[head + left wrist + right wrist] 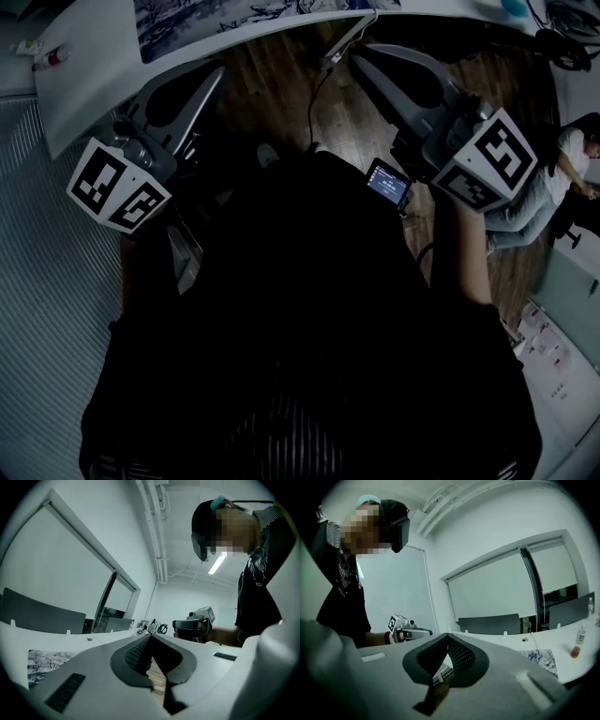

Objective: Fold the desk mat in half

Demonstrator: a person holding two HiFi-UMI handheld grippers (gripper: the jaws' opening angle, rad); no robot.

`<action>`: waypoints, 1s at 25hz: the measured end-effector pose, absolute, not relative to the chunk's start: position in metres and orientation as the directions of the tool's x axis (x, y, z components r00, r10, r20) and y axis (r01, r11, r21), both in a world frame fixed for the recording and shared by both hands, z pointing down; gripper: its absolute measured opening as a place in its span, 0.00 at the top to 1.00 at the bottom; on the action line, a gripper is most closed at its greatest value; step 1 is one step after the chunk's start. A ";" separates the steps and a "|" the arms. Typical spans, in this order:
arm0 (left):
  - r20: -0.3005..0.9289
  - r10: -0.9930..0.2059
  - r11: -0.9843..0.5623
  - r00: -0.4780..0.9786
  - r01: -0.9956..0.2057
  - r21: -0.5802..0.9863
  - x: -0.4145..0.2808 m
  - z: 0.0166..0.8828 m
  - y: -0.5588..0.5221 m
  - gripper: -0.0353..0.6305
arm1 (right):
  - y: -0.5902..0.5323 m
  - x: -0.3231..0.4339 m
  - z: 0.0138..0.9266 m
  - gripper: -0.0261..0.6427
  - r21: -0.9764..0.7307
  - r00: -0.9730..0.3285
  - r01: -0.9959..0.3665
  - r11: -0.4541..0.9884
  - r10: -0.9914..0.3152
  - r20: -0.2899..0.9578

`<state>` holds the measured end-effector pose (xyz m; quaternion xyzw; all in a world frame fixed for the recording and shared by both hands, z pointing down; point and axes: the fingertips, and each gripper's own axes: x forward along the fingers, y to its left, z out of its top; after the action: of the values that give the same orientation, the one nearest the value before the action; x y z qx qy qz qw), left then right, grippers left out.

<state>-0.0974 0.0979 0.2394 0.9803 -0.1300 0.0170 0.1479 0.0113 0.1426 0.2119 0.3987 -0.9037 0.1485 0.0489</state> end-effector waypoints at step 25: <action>0.023 -0.502 -0.753 0.864 -0.450 0.480 -0.161 0.259 0.077 0.94 | 0.026 -0.006 0.176 0.96 -0.180 -0.759 -0.650 0.738 -0.641 0.114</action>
<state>-0.1614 0.0767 0.2589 0.9346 -0.2548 -0.0536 0.2422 -0.0062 0.0260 0.1762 0.3463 -0.9320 0.1048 0.0224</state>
